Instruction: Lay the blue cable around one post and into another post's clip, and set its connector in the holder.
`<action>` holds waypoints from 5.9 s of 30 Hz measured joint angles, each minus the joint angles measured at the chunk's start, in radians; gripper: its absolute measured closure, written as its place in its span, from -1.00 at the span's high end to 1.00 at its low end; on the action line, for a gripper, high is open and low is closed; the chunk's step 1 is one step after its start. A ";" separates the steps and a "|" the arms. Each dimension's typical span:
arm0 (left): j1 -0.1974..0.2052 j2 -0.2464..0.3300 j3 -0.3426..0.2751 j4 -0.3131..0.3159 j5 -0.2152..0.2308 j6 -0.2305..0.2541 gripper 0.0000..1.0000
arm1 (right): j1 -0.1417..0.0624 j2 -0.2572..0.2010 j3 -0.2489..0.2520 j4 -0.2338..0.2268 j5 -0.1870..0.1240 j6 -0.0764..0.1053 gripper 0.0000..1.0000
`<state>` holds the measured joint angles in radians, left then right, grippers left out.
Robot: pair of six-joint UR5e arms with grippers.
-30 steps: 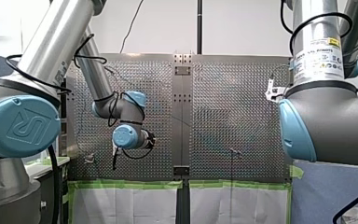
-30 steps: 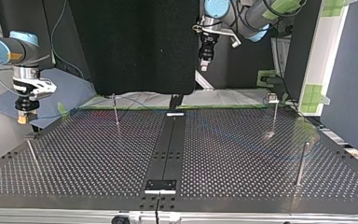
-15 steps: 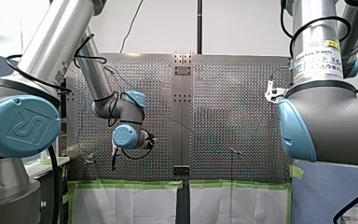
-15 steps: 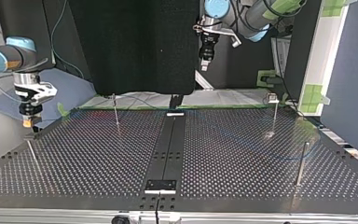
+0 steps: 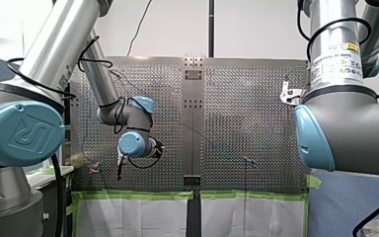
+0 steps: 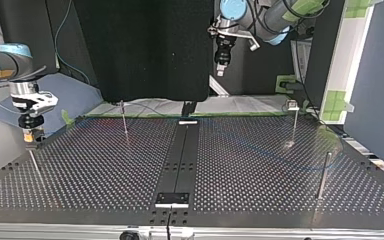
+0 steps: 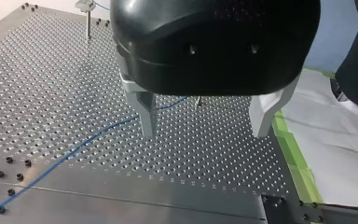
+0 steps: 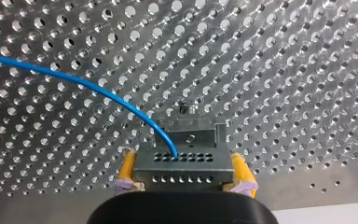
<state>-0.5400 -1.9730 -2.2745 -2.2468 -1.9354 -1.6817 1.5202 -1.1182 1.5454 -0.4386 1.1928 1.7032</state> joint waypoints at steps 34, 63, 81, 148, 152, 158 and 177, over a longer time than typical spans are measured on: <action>0.016 0.000 0.000 -0.017 0.000 0.002 1.00 | -0.033 0.038 -0.076 0.036 -0.123 -0.016 -1.00; 0.027 0.000 0.001 -0.021 0.000 0.008 1.00 | -0.042 0.064 -0.079 0.017 -0.154 -0.042 -1.00; 0.030 0.000 0.001 -0.021 0.001 0.008 1.00 | -0.041 0.067 -0.110 0.032 -0.166 -0.041 -1.00; 0.035 0.000 0.008 -0.028 0.007 0.013 1.00 | -0.050 0.073 -0.110 0.012 -0.154 -0.032 1.00; 0.035 0.000 0.008 -0.033 0.006 0.013 1.00 | -0.050 0.073 -0.110 0.012 -0.154 -0.032 1.00; 0.035 0.000 0.008 -0.045 0.007 0.012 1.00 | -0.050 0.073 -0.110 0.012 -0.154 -0.032 1.00; 0.037 0.000 0.017 -0.027 0.019 0.013 1.00 | -0.050 0.073 -0.110 0.012 -0.154 -0.032 1.00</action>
<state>-0.5035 -1.9732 -2.2577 -2.2736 -1.9167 -1.6689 1.4702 -1.0451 1.4350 -0.4271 1.0384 1.6710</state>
